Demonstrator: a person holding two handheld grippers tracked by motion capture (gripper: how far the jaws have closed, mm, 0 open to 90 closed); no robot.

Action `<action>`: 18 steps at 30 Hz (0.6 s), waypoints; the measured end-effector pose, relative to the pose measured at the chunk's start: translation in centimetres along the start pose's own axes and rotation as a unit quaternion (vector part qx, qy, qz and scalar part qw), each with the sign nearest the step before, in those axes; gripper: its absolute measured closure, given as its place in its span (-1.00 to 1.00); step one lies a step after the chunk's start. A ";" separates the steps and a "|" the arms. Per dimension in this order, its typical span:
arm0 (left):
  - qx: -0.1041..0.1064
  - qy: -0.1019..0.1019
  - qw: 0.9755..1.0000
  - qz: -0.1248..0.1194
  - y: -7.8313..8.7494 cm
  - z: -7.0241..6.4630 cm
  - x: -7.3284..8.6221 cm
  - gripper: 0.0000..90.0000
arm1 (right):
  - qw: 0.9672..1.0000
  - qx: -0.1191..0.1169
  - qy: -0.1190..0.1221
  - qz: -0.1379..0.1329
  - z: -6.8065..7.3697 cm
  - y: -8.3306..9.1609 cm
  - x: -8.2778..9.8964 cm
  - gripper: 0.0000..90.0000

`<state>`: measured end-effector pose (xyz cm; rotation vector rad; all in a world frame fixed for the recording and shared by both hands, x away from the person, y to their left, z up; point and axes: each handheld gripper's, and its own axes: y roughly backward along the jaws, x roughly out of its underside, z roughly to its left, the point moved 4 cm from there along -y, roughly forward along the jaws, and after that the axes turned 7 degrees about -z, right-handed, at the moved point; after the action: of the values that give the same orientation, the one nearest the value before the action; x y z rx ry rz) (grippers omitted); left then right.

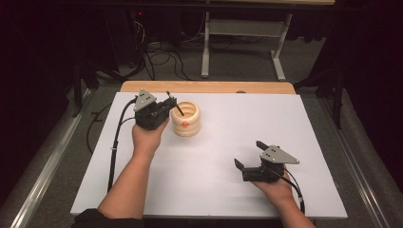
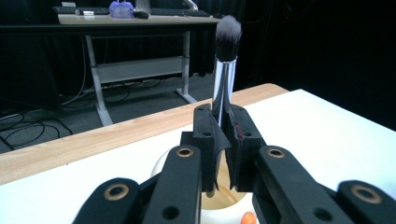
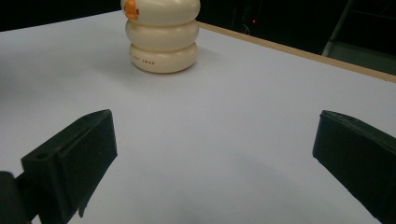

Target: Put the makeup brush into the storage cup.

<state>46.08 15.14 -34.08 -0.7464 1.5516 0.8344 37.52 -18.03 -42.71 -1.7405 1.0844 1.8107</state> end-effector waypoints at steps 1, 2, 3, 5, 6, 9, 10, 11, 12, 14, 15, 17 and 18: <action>0.000 0.000 1.000 0.002 -0.1 0.0 0.1 0.86 | 1.000 0.000 -0.001 0.001 0.0 0.0 0.0 -0.98; -0.001 -0.002 1.000 0.004 -0.2 0.0 0.2 0.86 | 1.000 0.001 -0.002 0.002 0.1 0.0 0.0 -0.98; 0.000 -0.004 1.000 0.004 -0.2 -0.1 0.3 0.86 | 1.000 0.000 -0.003 0.001 0.1 0.0 0.0 -0.98; 0.001 -0.005 1.000 0.006 -0.4 -0.2 0.4 0.86 | 1.000 0.000 -0.005 0.004 0.1 0.0 0.0 -0.98; 0.001 -0.006 1.000 0.007 -0.4 -0.2 0.5 0.86 | 1.000 0.000 -0.003 0.003 0.1 0.0 0.0 -0.98; 0.001 -0.009 1.000 0.008 -0.6 -0.2 0.7 0.86 | 1.000 0.000 0.000 0.003 0.0 0.0 0.0 -0.98; 0.000 -0.010 1.000 0.009 -0.7 -0.2 0.8 0.86 | 1.000 0.000 -0.004 0.005 0.1 0.0 0.1 -0.98; 0.000 -0.010 1.000 0.011 -0.8 -0.3 0.8 0.86 | 1.000 -0.001 -0.003 0.003 0.1 0.0 0.1 -0.97; 0.001 -0.011 1.000 0.011 -0.8 -0.3 0.9 0.86 | 1.000 -0.001 -0.004 0.003 0.1 0.0 0.1 -0.98; 0.001 -0.012 1.000 0.014 -0.9 -0.3 1.1 0.86 | 1.000 -0.001 -0.003 0.003 0.1 0.0 0.1 -0.98; 0.001 -0.013 1.000 0.015 -1.0 -0.3 1.2 0.86 | 1.000 -0.001 -0.004 0.003 0.2 0.0 0.1 -0.98; 0.000 -0.013 1.000 0.016 -1.1 -0.3 1.3 0.86 | 1.000 -0.001 -0.003 0.003 0.1 0.0 0.1 -0.98; 0.000 -0.012 1.000 0.016 -1.1 -0.3 1.4 0.86 | 1.000 -0.001 -0.003 0.004 0.1 0.0 0.1 -0.98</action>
<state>46.62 14.26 -35.55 -0.7106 1.5452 0.8641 37.42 -17.95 -42.78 -1.7333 1.0876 1.8215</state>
